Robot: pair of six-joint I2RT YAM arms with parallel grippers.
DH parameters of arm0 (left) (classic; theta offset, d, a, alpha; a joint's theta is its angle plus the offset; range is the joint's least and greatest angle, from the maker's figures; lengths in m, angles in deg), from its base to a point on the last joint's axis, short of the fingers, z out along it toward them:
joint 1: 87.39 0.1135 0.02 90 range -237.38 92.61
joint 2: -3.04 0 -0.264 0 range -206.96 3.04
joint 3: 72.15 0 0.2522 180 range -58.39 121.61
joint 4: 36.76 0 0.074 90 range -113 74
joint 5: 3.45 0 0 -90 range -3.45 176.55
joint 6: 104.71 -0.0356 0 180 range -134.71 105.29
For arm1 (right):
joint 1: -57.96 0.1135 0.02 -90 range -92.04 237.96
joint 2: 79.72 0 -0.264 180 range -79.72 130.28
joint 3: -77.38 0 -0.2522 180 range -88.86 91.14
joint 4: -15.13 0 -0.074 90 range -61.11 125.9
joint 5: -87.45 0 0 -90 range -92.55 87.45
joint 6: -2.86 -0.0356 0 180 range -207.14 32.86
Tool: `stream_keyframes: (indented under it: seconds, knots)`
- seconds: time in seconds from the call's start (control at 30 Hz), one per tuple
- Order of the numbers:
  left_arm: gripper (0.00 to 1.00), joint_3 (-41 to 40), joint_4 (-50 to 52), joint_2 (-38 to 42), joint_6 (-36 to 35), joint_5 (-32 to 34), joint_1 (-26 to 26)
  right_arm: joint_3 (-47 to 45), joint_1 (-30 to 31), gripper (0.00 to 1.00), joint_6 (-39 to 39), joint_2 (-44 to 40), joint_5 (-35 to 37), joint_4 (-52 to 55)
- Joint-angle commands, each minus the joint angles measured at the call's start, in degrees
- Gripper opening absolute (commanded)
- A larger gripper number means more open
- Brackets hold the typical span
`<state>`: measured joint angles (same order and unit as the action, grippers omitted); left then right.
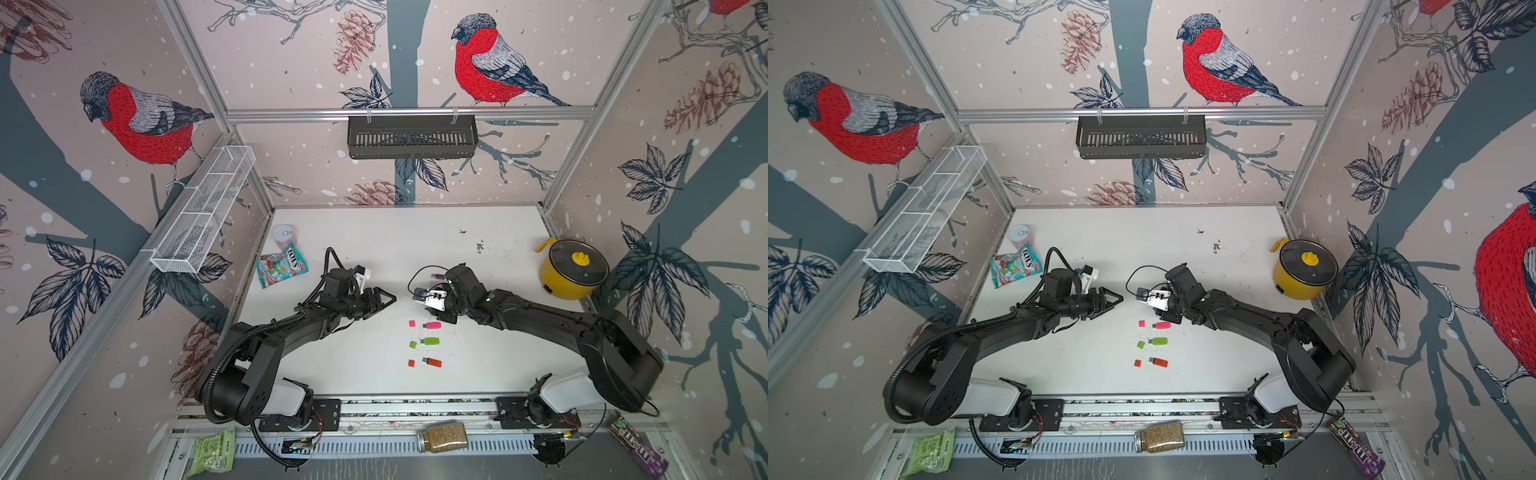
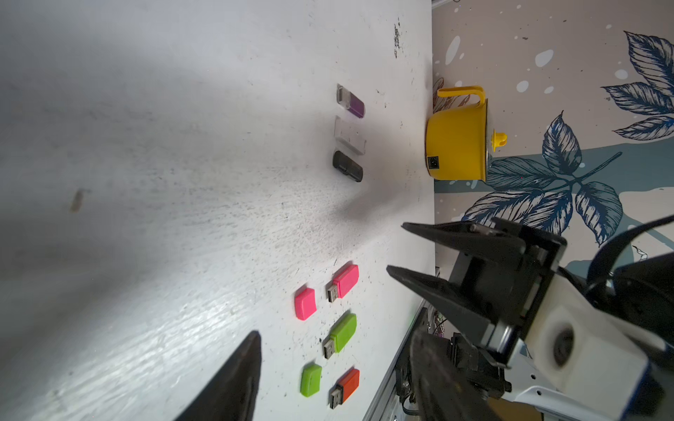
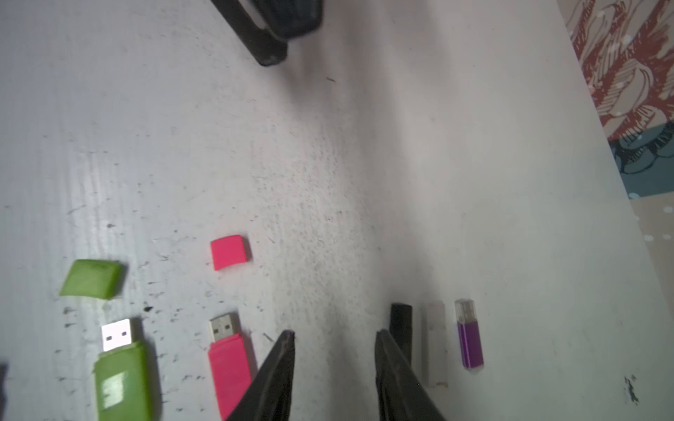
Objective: Close the usb drive cover
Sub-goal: Adjust the USB drive at the center of the board, then pick up the cover from the center of the board.
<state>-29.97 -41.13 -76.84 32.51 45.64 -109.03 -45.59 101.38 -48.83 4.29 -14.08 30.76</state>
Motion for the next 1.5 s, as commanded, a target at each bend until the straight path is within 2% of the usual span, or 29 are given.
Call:
stream_keyframes:
  seconds: [0.0,0.17,0.63,0.93,1.47]
  knots:
    - [0.64,-1.1,-2.0,0.8,1.0,-0.3,0.2,-0.3,1.6,0.39,-0.7,1.2,-1.2,-3.0]
    - [0.64,-1.0,-2.2,0.7,0.9,-0.6,0.2,1.3,2.7,0.40,-1.0,4.5,-4.0,-1.0]
    - [0.65,-1.1,-3.8,-1.1,1.4,-1.6,0.2,4.1,3.6,0.42,-0.4,11.6,-6.4,1.1]
    - [0.65,-1.1,-4.4,-2.0,1.6,-1.9,0.2,6.7,4.0,0.43,0.4,15.0,-5.0,3.6]
    - [0.64,-1.2,-5.0,-3.1,1.8,-2.2,0.2,9.9,3.7,0.34,3.0,18.1,-5.0,9.3]
